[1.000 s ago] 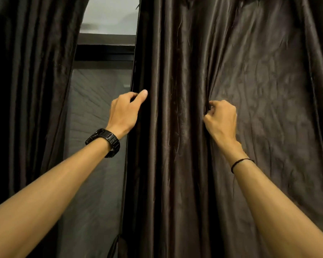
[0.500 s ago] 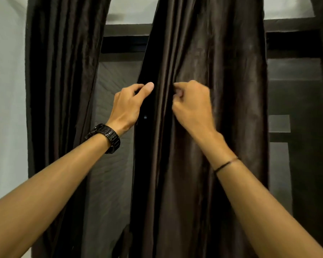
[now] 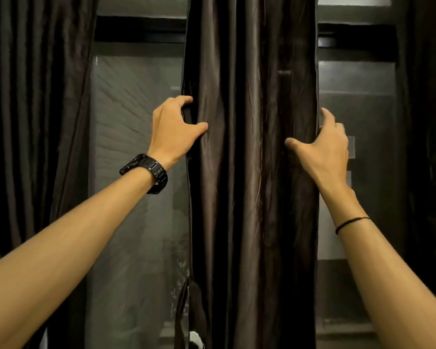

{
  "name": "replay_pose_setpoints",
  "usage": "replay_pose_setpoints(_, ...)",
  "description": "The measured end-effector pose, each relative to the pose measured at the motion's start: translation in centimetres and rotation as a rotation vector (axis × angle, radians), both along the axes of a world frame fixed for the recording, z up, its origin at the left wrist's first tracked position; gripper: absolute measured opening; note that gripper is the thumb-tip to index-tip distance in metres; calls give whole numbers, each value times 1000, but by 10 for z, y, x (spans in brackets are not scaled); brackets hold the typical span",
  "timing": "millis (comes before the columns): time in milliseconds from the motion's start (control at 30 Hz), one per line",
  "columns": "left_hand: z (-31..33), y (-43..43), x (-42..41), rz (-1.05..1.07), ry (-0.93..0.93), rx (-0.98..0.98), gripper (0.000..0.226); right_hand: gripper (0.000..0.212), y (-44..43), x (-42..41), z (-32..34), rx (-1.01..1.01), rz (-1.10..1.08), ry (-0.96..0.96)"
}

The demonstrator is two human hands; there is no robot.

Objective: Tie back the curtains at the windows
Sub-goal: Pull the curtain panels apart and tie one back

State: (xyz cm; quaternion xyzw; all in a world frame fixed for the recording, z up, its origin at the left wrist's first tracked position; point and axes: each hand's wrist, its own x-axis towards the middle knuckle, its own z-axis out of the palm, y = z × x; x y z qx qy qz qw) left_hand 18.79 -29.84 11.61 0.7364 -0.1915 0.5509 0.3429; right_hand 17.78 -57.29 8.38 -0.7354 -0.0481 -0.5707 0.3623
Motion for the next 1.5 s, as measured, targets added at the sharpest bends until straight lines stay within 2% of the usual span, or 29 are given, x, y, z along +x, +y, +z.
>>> replay_pose_setpoints(100, -9, -3, 5, 9, 22, 38, 44, 53, 0, 16, -15, -71, 126, 60)
replay_pose_setpoints(167, -21, -6, 7, -20, 30, 53, 15, 51, 6, 23, -31, -116, 121, -4)
replay_pose_setpoints(200, -28, -6, 7, -39, 48, 58, 9, 56, 11, 24, -40, -130, 114, -58)
replay_pose_setpoints(300, -52, -3, 11, -85, 127, 37, 32, 73, 28, 23, -73, -136, 69, -181)
replay_pose_setpoints(400, -77, 3, 19, -82, 164, 61, 36, 66, 45, 9, -107, -131, 160, -229)
replay_pose_setpoints(500, -100, 4, 13, -136, 228, 55, 37, 73, 58, 1, -131, -220, 182, -125)
replay_pose_setpoints(600, -118, 2, 7, -146, 295, 14, 69, 80, 66, 8, -148, -292, 63, -16)
replay_pose_setpoints(633, -123, 2, 8, -146, 322, -11, 71, 78, 68, 10, -154, -292, 44, -7)
replay_pose_setpoints(767, -142, 11, 14, -132, 393, -85, 51, 69, 69, 13, -176, -279, 48, -48)
replay_pose_setpoints(833, -150, 14, 17, -79, 373, -51, 30, 64, 69, 15, -185, -219, 120, -59)
replay_pose_setpoints(933, -161, 12, 12, 45, 246, -4, 45, 57, 72, 12, -193, -126, 219, -56)
replay_pose_setpoints(1033, -179, 3, 0, 22, 100, 23, 55, 55, 81, -1, -207, -128, 259, -98)
replay_pose_setpoints(1133, -209, -7, -14, -167, 173, -35, 81, 76, 92, -14, -233, -166, 382, -39)
replay_pose_setpoints(1267, -253, -10, -22, -180, 295, -79, 99, 92, 99, -14, -266, -184, 426, 44)
replay_pose_setpoints(1333, -269, -8, -24, -198, 367, -150, 88, 91, 101, -15, -279, -201, 448, 34)
replay_pose_setpoints(1433, -283, -5, -24, -127, 378, -133, 29, 89, 103, -16, -294, -260, 467, 20)
replay_pose_setpoints(1467, -286, -4, -24, -108, 364, -99, 24, 87, 104, -16, -298, -270, 469, 20)
replay_pose_setpoints(1500, -288, -4, -24, -105, 362, -79, 31, 82, 106, -17, -301, -264, 473, 21)
